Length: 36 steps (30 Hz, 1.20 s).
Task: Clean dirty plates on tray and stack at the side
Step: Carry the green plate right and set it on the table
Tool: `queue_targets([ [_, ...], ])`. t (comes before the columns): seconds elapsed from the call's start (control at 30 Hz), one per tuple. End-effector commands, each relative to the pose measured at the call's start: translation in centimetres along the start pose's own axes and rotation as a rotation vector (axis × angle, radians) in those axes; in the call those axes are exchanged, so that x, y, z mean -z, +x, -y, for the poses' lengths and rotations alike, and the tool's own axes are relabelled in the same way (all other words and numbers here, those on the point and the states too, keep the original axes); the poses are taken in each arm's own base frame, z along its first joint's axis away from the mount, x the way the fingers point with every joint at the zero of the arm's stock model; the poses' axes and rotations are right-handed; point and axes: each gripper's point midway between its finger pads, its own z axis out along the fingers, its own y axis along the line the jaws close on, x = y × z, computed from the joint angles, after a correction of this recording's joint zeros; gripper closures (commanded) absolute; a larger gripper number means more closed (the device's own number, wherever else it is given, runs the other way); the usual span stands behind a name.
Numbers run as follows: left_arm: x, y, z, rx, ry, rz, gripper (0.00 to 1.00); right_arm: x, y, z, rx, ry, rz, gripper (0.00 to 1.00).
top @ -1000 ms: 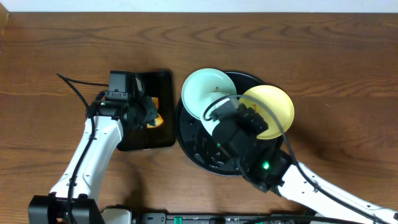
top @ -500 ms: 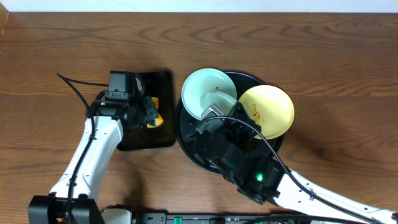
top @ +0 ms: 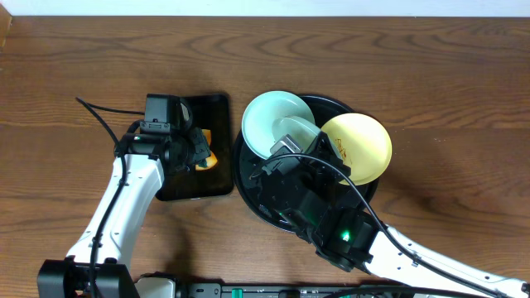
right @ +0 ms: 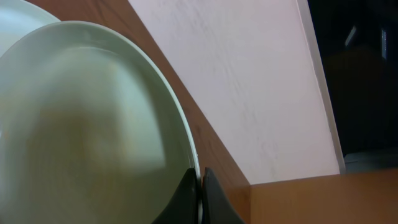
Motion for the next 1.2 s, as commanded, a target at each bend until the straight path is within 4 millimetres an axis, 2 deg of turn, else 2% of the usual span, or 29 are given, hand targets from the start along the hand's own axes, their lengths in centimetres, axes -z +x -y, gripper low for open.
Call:
queue_targets([
  [0.0,0.1,-0.2,0.0,0.0,0.005,0.003,0.92,0.3,-0.5,1.4,-0.102,0.037,0.002,0.99],
  [0.13,0.1,-0.2,0.0,0.0,0.005,0.003,0.92,-0.4,0.3,1.5,-0.302,0.033,-0.023,0.99],
  [0.23,0.1,-0.2,0.0,0.0,0.005,0.003,0.92,-1.2,0.8,1.2,-0.384,-0.001,-0.039,0.99],
  [0.47,0.1,-0.2,0.0,0.0,0.005,0.003,0.92,-4.6,3.9,1.0,-0.55,-0.114,-0.157,0.99],
  [0.5,0.1,-0.2,0.0,0.0,0.005,0.003,0.92,-5.0,4.3,1.3,-0.566,-0.124,-0.175,0.99],
  [0.67,0.1,-0.2,0.0,0.0,0.005,0.003,0.92,-7.1,7.5,5.6,-0.703,-0.134,-0.305,0.99],
  [0.77,0.1,-0.2,0.0,0.0,0.005,0.003,0.92,-7.8,10.5,8.1,-0.795,-0.108,-0.405,0.99],
  [0.9,0.1,-0.2,0.0,0.0,0.005,0.003,0.92,-8.4,16.4,10.3,-0.951,-0.046,-0.571,0.99],
  [1.0,0.1,-0.2,0.0,0.0,0.005,0.003,0.92,-8.3,21.0,11.4,-1.091,-0.002,-0.688,0.99],
  [1.03,0.1,-0.2,0.0,0.001,0.005,0.002,0.92,-8.1,23.2,12.1,-1.17,0.028,-0.736,0.99],
  [1.07,0.1,-0.1,0.0,0.001,0.005,0.002,0.92,-8.0,23.9,12.3,-1.198,0.039,-0.751,0.99],
  [1.17,0.1,-0.2,0.0,0.001,0.005,0.002,0.92,-7.4,27.8,13.6,-1.331,0.096,-0.816,0.99],
])
